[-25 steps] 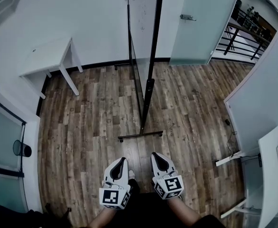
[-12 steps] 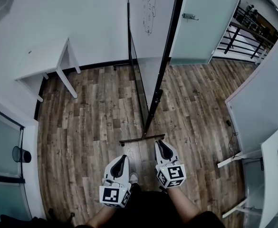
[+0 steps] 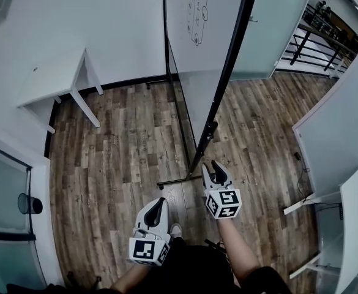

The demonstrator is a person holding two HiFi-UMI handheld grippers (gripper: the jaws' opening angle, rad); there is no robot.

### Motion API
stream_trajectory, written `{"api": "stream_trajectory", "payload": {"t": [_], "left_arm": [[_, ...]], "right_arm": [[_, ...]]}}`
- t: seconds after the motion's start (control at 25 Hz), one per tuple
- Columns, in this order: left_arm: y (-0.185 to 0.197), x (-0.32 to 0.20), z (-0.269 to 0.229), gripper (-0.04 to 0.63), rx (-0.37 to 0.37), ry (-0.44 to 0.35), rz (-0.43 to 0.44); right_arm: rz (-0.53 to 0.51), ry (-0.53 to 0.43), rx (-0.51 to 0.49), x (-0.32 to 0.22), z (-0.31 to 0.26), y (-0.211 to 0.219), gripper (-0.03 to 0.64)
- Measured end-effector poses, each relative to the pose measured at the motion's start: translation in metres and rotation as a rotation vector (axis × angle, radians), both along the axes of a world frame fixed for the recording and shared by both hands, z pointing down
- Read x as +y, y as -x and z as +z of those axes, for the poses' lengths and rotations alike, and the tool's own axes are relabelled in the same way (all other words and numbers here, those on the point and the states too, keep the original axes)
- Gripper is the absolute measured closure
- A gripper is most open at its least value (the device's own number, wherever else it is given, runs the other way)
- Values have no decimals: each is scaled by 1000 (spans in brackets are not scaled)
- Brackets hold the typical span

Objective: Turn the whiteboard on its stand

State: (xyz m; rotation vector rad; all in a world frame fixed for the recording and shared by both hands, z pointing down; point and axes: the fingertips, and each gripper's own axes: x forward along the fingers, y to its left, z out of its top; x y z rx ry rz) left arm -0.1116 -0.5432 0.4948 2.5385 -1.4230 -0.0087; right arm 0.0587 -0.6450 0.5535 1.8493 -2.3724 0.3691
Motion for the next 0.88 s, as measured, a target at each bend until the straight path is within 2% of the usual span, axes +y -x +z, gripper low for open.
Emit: {"api": "stream_trajectory", "payload": {"t": [0.44,0.88], "left_arm": [[12,-17,8,577,-7,14,1],[20,-19,13,577,14,43,-17]], "right_arm": [[36,84,62,-79,38,-14,426],[57,109,111,-124,51,-16,411]]}}
